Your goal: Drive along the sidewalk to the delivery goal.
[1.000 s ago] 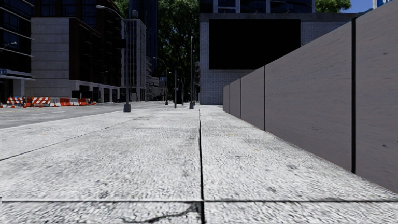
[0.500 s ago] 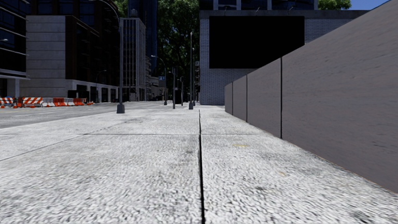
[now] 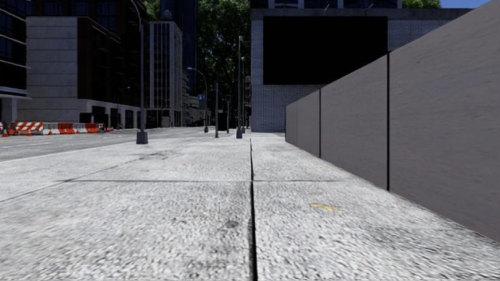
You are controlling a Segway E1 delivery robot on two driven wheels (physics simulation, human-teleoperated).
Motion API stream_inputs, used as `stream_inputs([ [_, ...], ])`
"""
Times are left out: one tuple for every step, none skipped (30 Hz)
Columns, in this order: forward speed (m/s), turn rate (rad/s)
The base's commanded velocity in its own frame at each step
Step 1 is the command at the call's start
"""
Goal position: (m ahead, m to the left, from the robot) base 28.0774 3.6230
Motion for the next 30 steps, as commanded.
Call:
stream_inputs([
  [2.0,0.0],
  [2.0,0.0],
  [2.0,0.0],
  [2.0,0.0],
  [2.0,0.0],
  [2.0,0.0],
  [2.0,0.0],
  [2.0,0.0],
  [2.0,0.0],
  [2.0,0.0],
  [2.0,0.0],
  [2.0,0.0],
  [2.0,0.0],
  [2.0,0.0],
  [2.0,0.0],
  [2.0,0.0],
  [2.0,0.0],
  [2.0,0.0],
  [2.0,0.0],
  [2.0,0.0],
  [2.0,0.0],
  [2.0,0.0],
  [2.0,0.0],
  [2.0,0.0],
  [2.0,0.0],
  [2.0,0.0],
  [2.0,0.0],
  [2.0,0.0],
  [2.0,0.0],
  [2.0,0.0],
])
